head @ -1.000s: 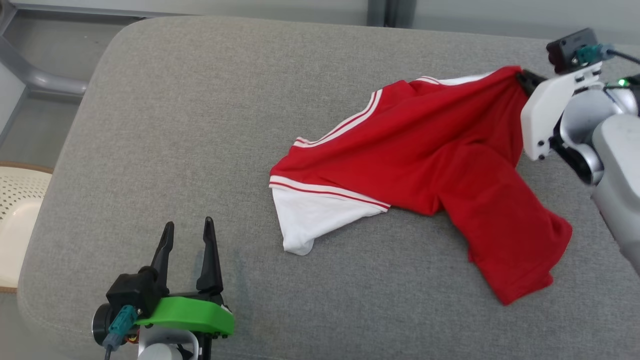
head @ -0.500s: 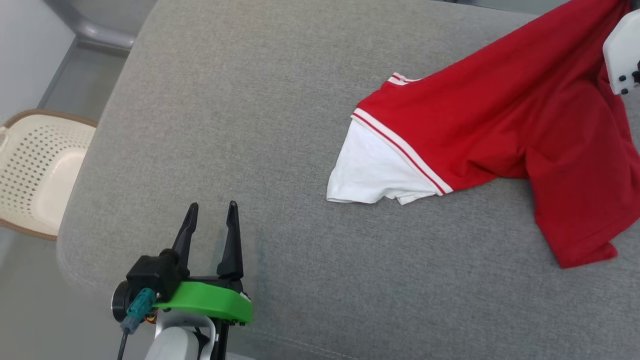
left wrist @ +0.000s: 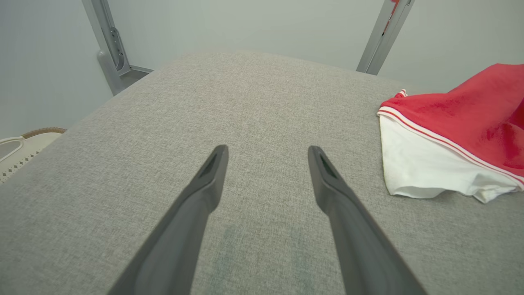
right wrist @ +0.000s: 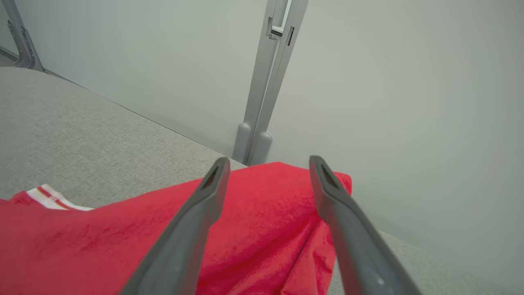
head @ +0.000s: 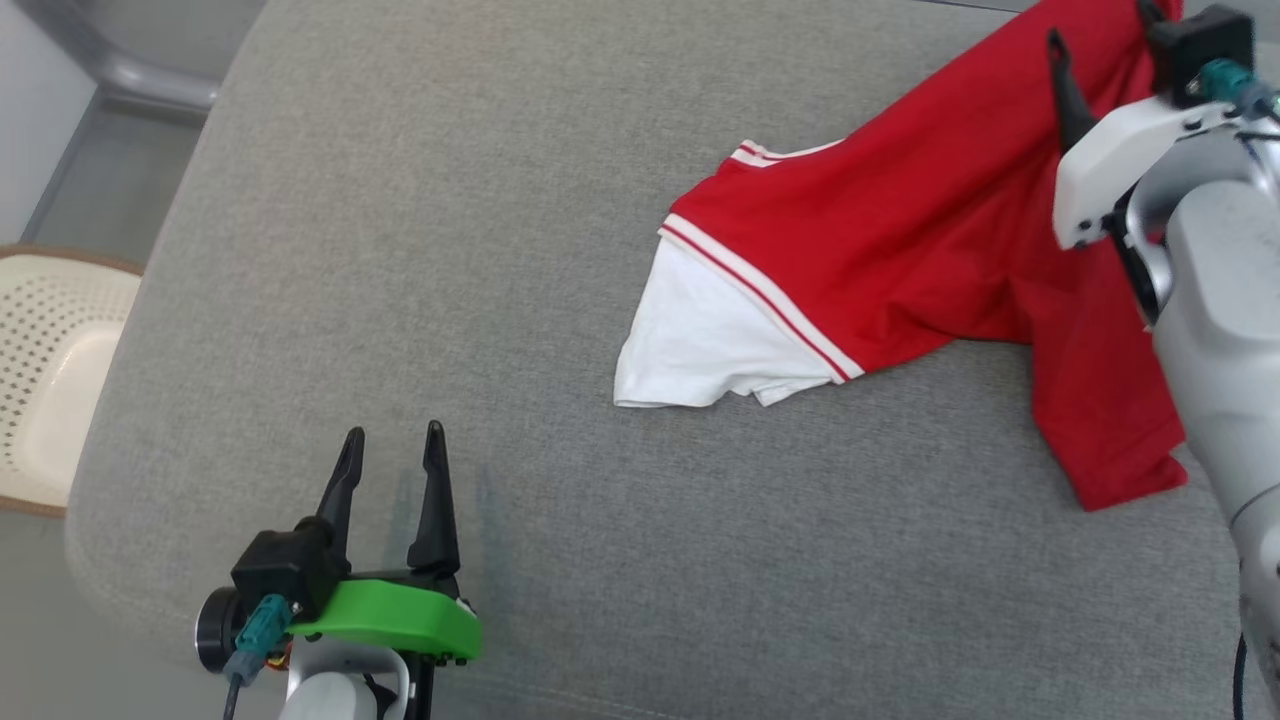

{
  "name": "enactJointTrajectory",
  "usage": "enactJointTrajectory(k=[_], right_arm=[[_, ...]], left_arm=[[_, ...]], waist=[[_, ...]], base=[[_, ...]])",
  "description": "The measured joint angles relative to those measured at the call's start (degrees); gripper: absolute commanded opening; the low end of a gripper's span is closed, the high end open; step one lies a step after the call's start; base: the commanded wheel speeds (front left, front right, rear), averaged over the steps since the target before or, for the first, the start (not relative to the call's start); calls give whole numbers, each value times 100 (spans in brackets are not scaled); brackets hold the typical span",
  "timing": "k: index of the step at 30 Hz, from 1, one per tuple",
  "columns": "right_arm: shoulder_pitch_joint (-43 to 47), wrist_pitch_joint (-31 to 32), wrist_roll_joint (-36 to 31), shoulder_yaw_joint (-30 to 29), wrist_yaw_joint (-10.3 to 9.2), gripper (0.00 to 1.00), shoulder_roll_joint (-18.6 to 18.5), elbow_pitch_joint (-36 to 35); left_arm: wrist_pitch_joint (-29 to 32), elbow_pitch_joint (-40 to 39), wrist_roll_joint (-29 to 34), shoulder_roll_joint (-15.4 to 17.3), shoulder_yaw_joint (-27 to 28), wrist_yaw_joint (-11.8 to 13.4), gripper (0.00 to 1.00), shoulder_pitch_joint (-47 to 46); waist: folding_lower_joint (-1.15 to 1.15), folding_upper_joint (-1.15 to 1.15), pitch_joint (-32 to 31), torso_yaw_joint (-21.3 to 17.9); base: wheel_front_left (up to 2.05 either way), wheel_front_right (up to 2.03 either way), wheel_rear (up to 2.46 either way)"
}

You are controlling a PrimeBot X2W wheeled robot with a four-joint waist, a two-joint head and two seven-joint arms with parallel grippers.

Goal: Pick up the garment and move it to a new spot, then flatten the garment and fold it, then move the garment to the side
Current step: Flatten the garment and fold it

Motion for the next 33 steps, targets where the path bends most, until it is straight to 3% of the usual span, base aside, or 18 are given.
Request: enactJointTrajectory(k=[9, 15, 19, 24, 33], right_arm=[[1757, -107, 1696, 606, 0, 100, 19, -1168], [2916, 272, 2460, 501, -1, 100, -74, -1800], [3207, 701, 2671, 379, -1, 100, -1, -1954], [3236, 1194, 3048, 178, -2, 100, 249, -1963], [2980, 1684, 3452, -37, -3, 100, 432, -1492]], left_arm=[[0, -54, 101, 26, 199, -5, 100, 274], [0, -100, 131, 64, 223, -2, 100, 360], [0, -101, 132, 108, 207, -19, 100, 355], [0, -87, 147, 127, 176, -23, 100, 298], [0, -41, 130, 135, 171, -14, 100, 235]], waist=[[0, 0, -434, -814], [-1, 0, -687, -1330], [-1, 0, -782, -1571], [-1, 0, -801, -1593], [-1, 0, -671, -1304]], base=[[0, 0, 0], [0, 0, 0], [0, 0, 0], [0, 0, 0], [0, 0, 0]])
